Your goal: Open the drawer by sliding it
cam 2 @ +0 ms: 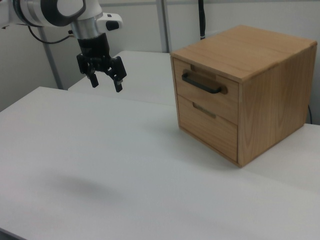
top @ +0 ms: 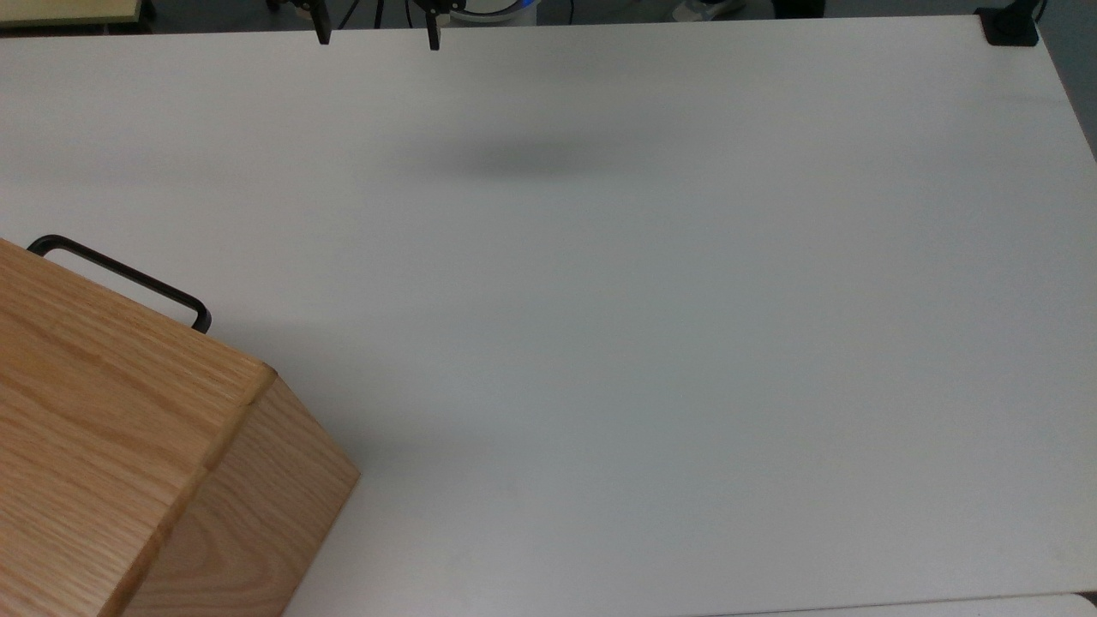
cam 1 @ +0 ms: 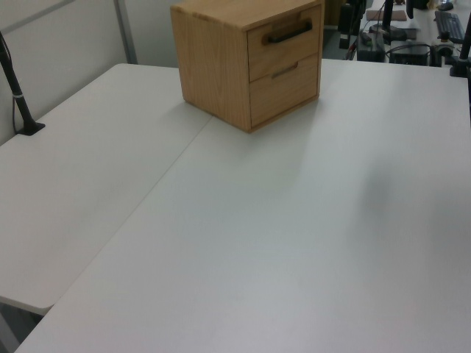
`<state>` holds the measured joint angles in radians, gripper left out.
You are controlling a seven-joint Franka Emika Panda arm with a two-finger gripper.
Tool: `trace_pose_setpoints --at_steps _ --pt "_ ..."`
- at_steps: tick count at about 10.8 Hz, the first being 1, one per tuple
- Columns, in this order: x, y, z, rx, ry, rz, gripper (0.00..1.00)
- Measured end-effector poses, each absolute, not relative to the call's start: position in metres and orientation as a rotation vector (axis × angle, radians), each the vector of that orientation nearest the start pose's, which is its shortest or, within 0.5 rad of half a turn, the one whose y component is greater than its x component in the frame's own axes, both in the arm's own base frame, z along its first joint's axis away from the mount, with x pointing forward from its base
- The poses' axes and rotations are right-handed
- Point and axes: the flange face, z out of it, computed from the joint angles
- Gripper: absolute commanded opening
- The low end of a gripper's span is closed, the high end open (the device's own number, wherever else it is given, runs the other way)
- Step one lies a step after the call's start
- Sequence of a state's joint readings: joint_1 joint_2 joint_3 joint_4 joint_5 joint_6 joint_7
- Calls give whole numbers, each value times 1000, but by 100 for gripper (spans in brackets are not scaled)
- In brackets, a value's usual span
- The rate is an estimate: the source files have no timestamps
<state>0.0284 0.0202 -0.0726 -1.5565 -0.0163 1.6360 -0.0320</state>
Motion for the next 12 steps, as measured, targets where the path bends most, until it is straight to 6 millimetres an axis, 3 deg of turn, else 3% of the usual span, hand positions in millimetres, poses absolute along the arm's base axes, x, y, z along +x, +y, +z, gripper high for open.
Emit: trace_pose_setpoints --at_steps 6,7,9,12 --pt "568 -25 623 -3160 26 -84 100" --pt "568 -25 623 -3156 107 -86 100" --pt "571 -23 627 -3105 426 -135 100" --pt "587 -31 639 -2807 1117 -332 100"
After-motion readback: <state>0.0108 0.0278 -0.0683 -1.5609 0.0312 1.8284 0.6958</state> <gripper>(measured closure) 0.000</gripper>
